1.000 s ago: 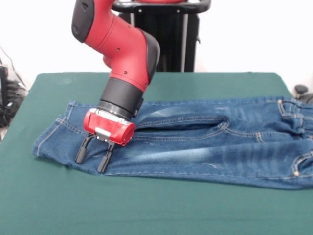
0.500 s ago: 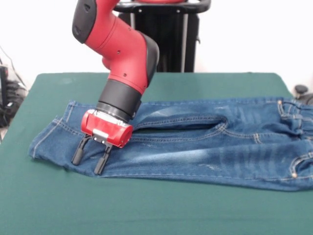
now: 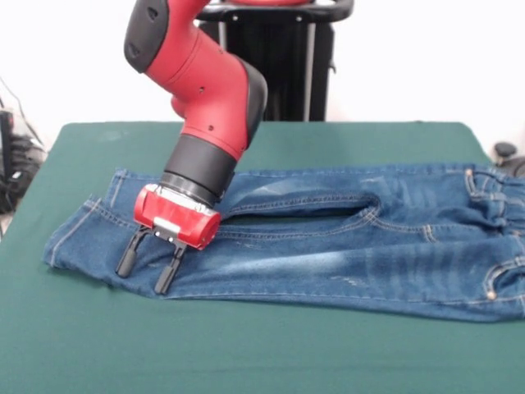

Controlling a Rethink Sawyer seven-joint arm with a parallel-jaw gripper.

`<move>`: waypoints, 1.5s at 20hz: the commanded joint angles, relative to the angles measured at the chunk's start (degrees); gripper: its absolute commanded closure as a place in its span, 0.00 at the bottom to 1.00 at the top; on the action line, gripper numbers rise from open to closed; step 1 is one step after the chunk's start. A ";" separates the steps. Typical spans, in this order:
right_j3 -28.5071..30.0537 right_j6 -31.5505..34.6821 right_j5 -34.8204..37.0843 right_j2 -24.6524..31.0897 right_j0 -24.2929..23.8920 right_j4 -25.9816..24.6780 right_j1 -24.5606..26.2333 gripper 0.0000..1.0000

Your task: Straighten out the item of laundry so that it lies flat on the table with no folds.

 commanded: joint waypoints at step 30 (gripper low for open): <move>-3.89 -2.49 8.43 -1.78 -1.21 9.50 18.49 0.00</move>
